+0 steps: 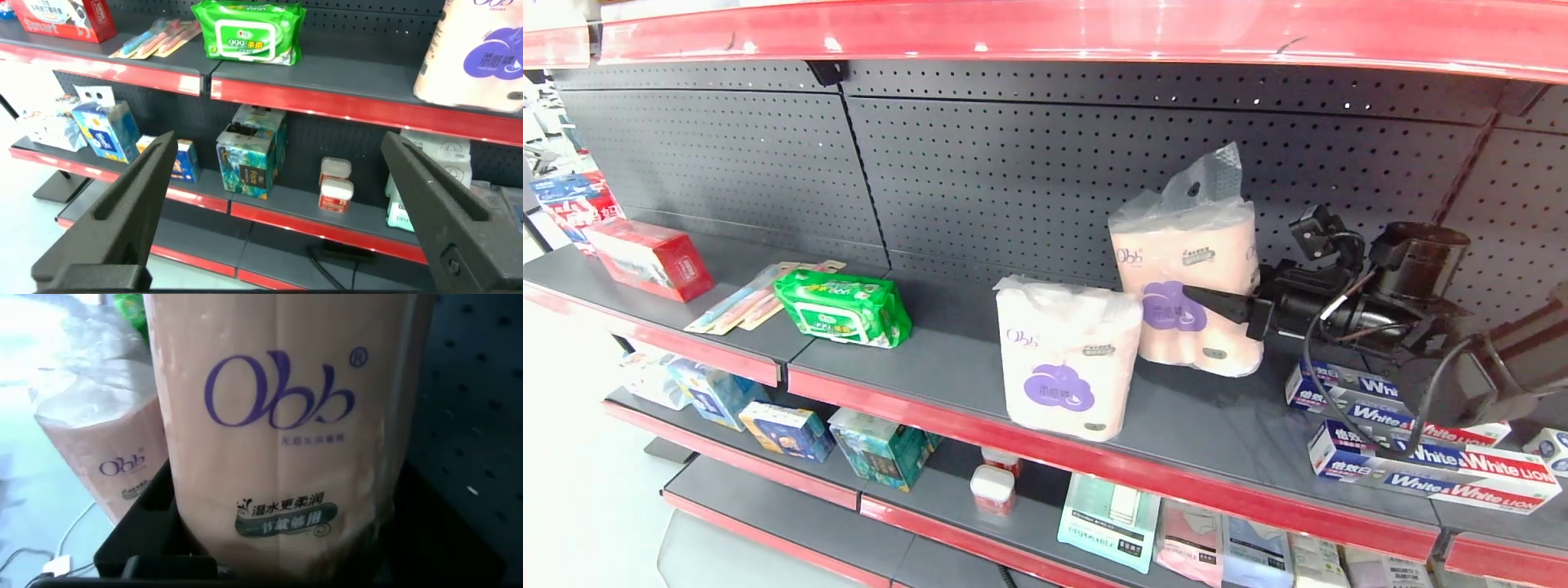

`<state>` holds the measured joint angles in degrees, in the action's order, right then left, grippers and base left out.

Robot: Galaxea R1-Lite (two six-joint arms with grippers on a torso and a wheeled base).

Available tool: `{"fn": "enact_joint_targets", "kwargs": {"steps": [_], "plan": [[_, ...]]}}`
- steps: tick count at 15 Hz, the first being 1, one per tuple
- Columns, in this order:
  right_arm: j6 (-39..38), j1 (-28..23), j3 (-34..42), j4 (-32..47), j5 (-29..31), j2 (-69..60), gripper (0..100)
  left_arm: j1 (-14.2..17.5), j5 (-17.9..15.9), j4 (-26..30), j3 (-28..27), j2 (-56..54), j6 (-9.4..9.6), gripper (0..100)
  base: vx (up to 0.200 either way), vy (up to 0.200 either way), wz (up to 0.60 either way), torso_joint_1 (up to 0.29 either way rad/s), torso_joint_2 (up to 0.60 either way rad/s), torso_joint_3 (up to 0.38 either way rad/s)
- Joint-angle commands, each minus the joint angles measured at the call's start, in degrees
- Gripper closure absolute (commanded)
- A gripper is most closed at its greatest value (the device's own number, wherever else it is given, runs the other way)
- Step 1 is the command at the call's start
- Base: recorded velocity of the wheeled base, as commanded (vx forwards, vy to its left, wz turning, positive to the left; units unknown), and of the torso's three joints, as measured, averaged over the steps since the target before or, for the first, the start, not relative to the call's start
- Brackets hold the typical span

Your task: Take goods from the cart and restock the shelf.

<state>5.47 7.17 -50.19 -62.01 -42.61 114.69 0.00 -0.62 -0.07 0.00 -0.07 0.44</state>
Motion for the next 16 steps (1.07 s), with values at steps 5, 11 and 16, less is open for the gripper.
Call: {"fn": "enact_joint_targets", "kwargs": {"steps": [5,11,16], "plan": [[0.06,2.32,-9.05,-0.21,-4.94,9.32,100,0.00,0.01,-0.01,0.00,0.07,0.00,0,0.000,0.000,0.00,0.000,0.00,0.000],[-0.55,6.45,-18.63,-0.13,-4.85,16.27,100,0.00,0.01,-0.01,0.00,0.07,0.00,0,0.000,0.000,0.00,0.000,0.00,0.000],[-0.99,8.92,-21.27,-0.13,-4.94,19.17,100,0.00,0.01,-0.01,0.00,0.07,0.00,0,0.000,0.000,0.00,0.000,0.00,0.000]]}}
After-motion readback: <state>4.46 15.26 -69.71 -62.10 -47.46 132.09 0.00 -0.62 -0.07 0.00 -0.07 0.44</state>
